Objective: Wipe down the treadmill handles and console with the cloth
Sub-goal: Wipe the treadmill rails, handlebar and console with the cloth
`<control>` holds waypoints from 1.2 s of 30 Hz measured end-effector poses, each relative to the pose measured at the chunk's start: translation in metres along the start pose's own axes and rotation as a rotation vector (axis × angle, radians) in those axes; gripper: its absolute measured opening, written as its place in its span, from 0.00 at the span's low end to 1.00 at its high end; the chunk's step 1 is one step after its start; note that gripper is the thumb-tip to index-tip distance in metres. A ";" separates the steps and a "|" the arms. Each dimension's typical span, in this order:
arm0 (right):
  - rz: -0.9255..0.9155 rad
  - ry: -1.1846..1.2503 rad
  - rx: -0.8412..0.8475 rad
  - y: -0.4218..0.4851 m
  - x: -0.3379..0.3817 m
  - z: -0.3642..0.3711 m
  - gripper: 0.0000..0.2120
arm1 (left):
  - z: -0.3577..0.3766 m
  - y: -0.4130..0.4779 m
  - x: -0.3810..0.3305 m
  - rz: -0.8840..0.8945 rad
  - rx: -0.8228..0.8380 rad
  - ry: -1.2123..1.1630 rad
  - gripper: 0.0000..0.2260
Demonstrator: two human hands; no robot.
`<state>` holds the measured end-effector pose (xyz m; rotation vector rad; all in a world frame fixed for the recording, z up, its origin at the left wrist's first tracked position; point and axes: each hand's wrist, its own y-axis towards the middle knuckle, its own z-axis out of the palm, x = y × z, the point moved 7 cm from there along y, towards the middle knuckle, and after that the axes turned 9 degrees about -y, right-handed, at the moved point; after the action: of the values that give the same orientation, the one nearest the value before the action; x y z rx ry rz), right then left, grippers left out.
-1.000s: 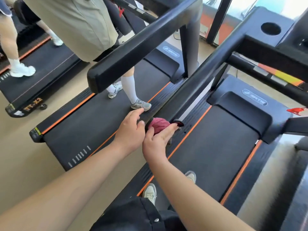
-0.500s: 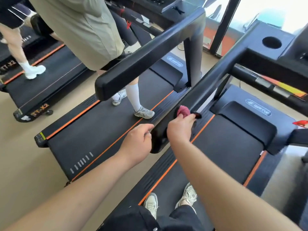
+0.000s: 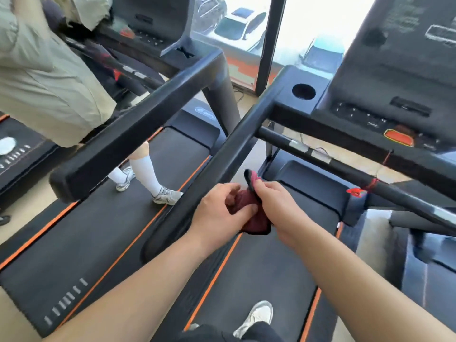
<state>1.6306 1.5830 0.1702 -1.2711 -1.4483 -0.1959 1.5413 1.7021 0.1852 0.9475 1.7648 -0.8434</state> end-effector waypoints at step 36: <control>0.185 -0.696 -0.271 0.016 -0.175 -0.407 0.24 | 0.340 0.165 -0.089 0.651 0.521 0.739 0.17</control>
<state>1.8507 1.1978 0.1637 -1.7950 -1.9140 0.2070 1.8470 1.4681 0.1337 2.2511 1.6310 -0.5452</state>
